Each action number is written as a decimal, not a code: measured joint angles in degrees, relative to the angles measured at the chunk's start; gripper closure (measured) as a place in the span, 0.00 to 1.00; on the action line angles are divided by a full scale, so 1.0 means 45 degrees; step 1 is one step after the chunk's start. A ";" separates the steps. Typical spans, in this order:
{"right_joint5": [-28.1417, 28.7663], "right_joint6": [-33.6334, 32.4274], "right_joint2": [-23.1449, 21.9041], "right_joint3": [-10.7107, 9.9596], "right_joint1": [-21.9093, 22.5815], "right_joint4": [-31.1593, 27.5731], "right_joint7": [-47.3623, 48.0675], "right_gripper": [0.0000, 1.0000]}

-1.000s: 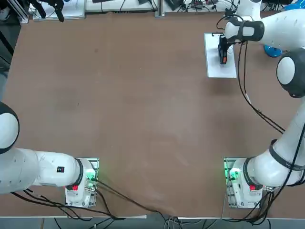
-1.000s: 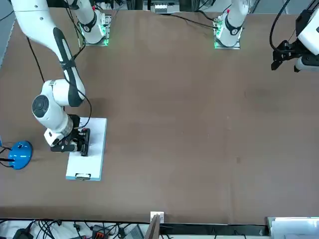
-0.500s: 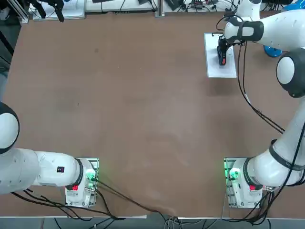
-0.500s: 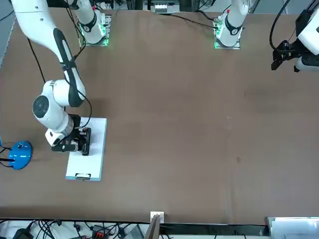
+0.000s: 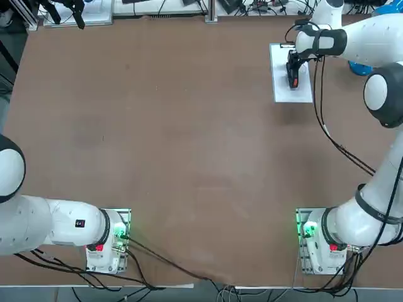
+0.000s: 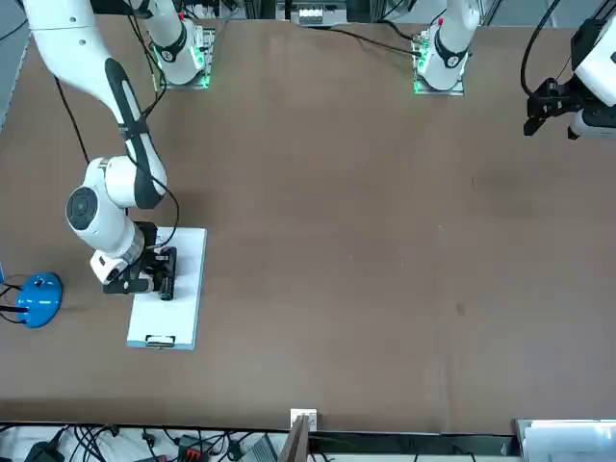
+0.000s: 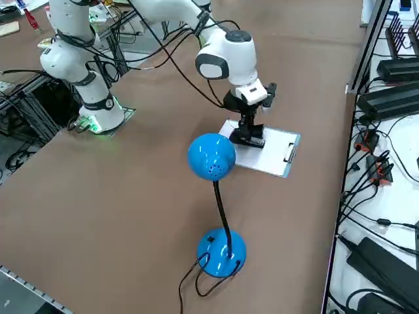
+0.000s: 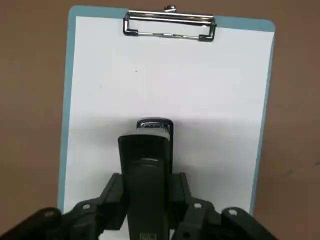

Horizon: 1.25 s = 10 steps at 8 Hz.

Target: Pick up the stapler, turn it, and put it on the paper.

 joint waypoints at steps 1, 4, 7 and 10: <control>0.0000 0.0014 0.0014 0.0003 -0.0002 0.0000 -0.0007 0.57; 0.0002 0.0052 -0.0019 0.0044 -0.0002 0.0243 -0.0009 0.08; 0.0003 -0.1795 -0.0845 0.0015 -0.0022 0.1533 -0.0177 0.00; 0.0008 -0.5441 -0.3319 -0.0018 -0.0176 0.2619 -0.0331 0.00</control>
